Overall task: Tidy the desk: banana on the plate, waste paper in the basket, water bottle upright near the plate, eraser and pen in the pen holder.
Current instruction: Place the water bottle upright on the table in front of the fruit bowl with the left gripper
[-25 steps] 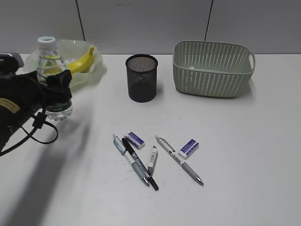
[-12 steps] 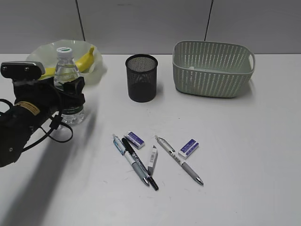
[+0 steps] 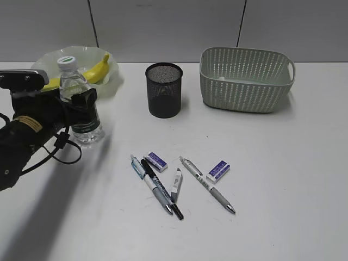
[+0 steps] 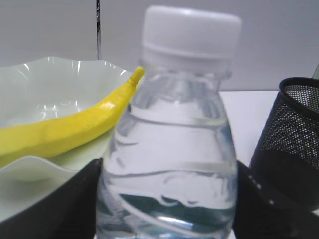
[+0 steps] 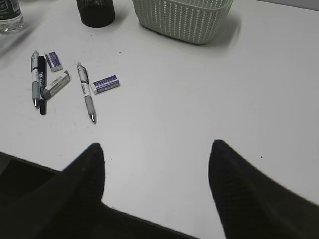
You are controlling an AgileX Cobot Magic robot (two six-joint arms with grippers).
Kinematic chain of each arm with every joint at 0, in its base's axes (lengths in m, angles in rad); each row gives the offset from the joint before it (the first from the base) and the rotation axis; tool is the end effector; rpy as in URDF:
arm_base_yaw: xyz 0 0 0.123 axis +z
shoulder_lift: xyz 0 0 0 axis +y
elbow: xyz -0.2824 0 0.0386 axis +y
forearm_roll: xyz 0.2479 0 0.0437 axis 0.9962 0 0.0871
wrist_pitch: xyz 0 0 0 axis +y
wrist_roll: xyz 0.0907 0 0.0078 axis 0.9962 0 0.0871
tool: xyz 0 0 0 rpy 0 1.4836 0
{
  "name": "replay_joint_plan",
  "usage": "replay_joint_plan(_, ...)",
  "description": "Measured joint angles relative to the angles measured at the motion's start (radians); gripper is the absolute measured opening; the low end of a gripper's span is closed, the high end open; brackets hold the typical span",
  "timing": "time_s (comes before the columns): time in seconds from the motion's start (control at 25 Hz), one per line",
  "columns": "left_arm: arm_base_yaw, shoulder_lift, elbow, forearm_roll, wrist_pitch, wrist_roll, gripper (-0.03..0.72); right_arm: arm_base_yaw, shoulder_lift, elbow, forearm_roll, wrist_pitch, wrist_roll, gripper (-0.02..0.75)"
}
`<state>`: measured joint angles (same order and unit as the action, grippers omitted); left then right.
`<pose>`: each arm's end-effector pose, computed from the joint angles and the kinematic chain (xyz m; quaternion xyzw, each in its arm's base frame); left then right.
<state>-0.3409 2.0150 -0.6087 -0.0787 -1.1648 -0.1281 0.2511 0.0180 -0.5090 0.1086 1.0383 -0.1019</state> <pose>0.3128 -0.1040 0.1098 0.0455 0.7584 -0.1342 0.6362 -0.0044 0.0076 0.2820 -0.1502 0.8351 0.0933 0.5210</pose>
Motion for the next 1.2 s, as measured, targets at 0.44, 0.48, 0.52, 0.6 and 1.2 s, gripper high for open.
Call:
replay_joint_plan(0.44, 0.0, -0.143, 0.008, 0.002, 0.014, 0.0, 0.54, 0.0, 0.0, 0.0, 0.0, 0.0, 0.0, 0.517)
replay_joint_plan(0.48, 0.0, -0.146, 0.008, 0.002, 0.021, 0.0, 0.54, 0.0, 0.0, 0.0, 0.0, 0.0, 0.0, 0.517)
replay_joint_plan(0.52, 0.0, -0.146, 0.008, 0.002, 0.034, 0.0, 0.54, 0.0, 0.0, 0.0, 0.0, 0.0, 0.0, 0.517)
replay_joint_plan(0.6, 0.0, -0.146, 0.009, 0.002, 0.08, 0.0, 0.54, 0.0, 0.0, 0.0, 0.0, 0.0, 0.0, 0.517)
replay_joint_plan(1.2, 0.0, -0.126, 0.006, 0.056, 0.16, 0.06, 0.605, 0.0, 0.0, 0.0, 0.0, 0.0, 0.0, 0.517)
